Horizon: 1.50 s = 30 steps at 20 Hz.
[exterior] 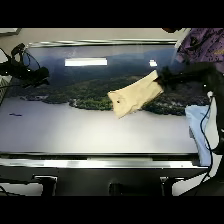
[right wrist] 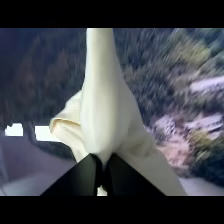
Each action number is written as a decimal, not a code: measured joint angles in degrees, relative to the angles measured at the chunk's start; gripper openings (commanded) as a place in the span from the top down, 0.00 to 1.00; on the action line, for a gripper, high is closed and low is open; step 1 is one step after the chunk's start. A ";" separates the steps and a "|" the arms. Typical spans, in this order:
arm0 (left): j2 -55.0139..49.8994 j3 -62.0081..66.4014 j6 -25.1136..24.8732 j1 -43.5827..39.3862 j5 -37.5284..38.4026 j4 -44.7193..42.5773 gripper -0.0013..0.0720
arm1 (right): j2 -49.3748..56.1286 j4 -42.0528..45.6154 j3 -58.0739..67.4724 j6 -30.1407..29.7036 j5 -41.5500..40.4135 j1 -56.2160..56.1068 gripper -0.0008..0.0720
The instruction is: Fold the clothes and pants, and hang the long-sleeved shirts on hangers.
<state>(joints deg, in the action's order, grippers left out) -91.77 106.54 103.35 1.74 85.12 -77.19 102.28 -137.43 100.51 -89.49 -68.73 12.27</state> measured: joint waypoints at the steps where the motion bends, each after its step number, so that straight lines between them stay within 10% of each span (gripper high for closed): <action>1: 0.00 0.00 0.00 0.00 0.00 0.00 0.96 | -0.11 0.50 1.62 1.66 0.66 1.77 0.95; 16: 0.00 0.00 0.02 0.00 3.52 0.00 0.96 | -8.92 17.18 9.09 28.28 6.54 20.11 0.95; 30: 0.00 0.00 0.02 0.00 7.82 0.20 0.96 | -19.61 42.75 9.14 44.15 -9.31 20.70 0.95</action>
<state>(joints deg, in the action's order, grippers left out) -91.77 106.54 103.37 1.74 92.95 -76.99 82.67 -94.67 109.65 -45.34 -78.04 32.97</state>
